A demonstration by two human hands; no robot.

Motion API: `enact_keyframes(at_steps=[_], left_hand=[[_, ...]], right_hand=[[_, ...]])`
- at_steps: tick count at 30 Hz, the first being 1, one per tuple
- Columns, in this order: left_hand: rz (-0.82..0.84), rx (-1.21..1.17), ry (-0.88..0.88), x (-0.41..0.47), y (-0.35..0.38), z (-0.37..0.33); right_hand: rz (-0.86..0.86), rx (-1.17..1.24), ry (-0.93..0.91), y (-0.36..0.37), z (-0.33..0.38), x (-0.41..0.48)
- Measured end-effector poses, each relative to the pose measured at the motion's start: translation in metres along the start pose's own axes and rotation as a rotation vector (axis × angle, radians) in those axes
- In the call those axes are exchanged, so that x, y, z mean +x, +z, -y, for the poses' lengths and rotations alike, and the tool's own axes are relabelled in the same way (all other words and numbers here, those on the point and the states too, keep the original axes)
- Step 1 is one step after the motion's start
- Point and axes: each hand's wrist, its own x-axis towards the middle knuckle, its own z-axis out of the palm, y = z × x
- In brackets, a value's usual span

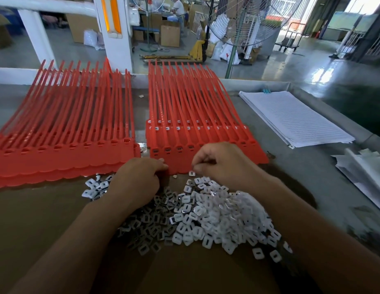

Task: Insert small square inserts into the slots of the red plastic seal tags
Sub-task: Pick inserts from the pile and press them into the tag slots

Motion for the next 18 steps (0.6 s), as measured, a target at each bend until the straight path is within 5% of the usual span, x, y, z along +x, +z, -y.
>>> enact_keyframes(at_steps=[12, 18], left_hand=[[0.000, -0.011, 0.003, 0.000, 0.001, 0.001], [-0.031, -0.032, 0.003, -0.001, 0.002, 0.001]], right_hand=[[-0.485, -0.021, 0.341, -0.053, -0.091, 0.012], [-0.445, -0.041, 0.484, -0.059, -0.115, 0.020]])
